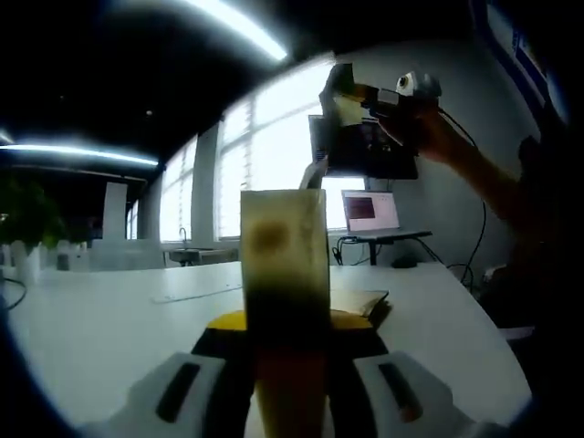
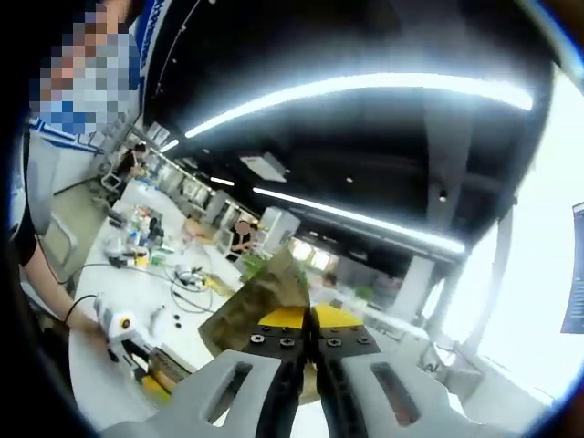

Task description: Extract single mask from mask box in order stack masks on table

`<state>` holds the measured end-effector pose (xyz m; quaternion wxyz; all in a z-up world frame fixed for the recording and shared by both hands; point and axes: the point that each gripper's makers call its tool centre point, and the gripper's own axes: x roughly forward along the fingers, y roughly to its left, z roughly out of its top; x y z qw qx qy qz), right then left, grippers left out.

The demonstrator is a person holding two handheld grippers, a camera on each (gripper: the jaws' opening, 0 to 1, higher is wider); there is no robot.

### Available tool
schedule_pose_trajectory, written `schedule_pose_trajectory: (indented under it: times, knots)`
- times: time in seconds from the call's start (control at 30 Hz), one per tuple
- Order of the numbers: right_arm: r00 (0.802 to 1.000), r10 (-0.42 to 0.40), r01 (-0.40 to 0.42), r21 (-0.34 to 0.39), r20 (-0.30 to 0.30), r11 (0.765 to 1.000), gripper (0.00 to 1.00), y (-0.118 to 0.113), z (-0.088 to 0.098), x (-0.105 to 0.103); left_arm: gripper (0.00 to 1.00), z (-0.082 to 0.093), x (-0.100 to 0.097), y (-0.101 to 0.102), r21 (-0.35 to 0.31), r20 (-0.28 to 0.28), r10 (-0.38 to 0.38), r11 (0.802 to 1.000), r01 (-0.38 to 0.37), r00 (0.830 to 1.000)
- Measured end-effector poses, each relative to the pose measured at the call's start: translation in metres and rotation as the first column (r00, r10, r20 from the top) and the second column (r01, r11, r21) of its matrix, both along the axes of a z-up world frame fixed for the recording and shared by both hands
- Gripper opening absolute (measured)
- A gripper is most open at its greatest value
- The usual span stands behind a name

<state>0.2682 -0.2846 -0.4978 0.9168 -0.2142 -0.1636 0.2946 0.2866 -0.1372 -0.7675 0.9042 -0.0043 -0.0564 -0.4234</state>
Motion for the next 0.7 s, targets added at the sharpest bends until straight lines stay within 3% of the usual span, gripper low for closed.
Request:
schedule_pose_trajectory:
  times: [0.2, 0.7]
  knots:
    - [0.999, -0.051, 0.051, -0.005, -0.012, 0.999, 0.0, -0.013, -0.014, 0.005, 0.31, 0.0, -0.001, 0.0, 0.0, 0.0, 0.0, 1.0, 0.0, 1.0]
    - [0.984, -0.17, 0.164, -0.099, -0.048, 0.981, 0.0, -0.033, -0.056, 0.032, 0.31, -0.001, -0.003, 0.0, 0.0, 0.0, 0.0, 1.0, 0.0, 1.0]
